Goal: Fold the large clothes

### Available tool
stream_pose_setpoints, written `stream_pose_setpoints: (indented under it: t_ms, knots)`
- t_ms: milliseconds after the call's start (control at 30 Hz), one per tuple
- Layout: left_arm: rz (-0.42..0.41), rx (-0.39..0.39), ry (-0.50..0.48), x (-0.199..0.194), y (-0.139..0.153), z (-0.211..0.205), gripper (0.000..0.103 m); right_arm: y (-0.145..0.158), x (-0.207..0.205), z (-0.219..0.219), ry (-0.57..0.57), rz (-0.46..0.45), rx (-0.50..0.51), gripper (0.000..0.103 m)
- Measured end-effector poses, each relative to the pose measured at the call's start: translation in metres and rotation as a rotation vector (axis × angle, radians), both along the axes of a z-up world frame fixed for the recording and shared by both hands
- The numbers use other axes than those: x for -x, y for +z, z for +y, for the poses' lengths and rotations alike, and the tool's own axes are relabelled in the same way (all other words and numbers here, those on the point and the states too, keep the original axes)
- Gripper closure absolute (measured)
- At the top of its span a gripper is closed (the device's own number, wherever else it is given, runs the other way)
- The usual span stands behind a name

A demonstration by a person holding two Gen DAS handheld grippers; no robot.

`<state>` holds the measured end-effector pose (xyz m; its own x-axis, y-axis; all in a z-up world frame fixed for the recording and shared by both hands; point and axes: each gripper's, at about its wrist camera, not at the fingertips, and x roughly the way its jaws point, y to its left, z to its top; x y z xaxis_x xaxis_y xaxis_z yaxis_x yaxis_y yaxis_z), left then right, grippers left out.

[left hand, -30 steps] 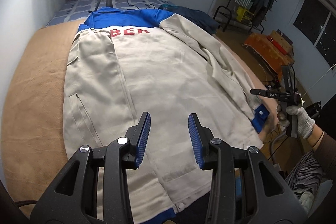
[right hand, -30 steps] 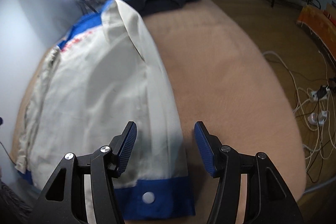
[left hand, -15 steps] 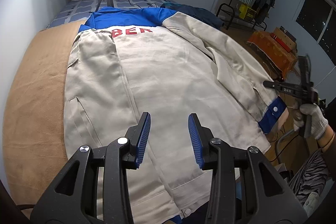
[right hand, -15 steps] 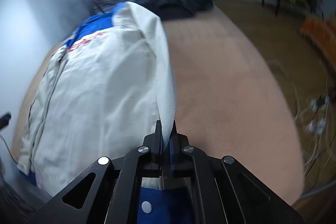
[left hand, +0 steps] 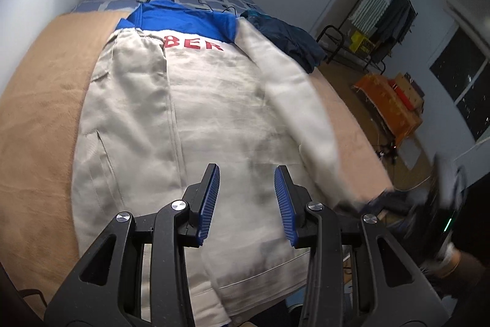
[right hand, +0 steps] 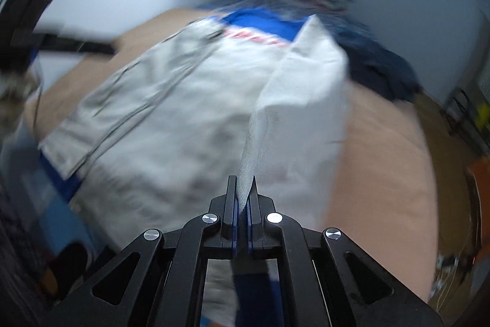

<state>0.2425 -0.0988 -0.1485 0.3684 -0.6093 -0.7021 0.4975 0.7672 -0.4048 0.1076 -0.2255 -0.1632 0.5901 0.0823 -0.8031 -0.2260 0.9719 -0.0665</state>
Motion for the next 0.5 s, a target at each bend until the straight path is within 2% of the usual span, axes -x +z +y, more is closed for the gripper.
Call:
stream_pose_setpoints:
  t_ms: [167, 300, 333, 400, 467, 500]
  knots:
    - [0.028, -0.004, 0.001, 0.001, -0.007, -0.005, 0.065, -0.032, -0.004, 0.039, 0.124, 0.098, -0.005, 0.1]
    - [0.071, 0.0, -0.019, 0.006, -0.018, -0.008, 0.065, -0.029, 0.005, 0.042, 0.172, 0.118, -0.056, 0.086]
    - [0.094, 0.006, -0.028, 0.008, -0.022, -0.01, 0.065, -0.026, 0.006, 0.037, 0.169, 0.126, -0.096, 0.083]
    - [0.152, 0.029, -0.047, 0.012, -0.033, -0.011, 0.065, -0.017, 0.012, 0.02, 0.15, 0.139, -0.213, 0.067]
    - [0.221, 0.067, -0.057, 0.016, -0.042, -0.012, 0.064, -0.008, 0.02, -0.003, 0.133, 0.122, -0.35, 0.062]
    - [0.259, 0.087, -0.059, 0.018, -0.048, -0.012, 0.059, -0.003, 0.024, -0.018, 0.12, 0.104, -0.431, 0.062]
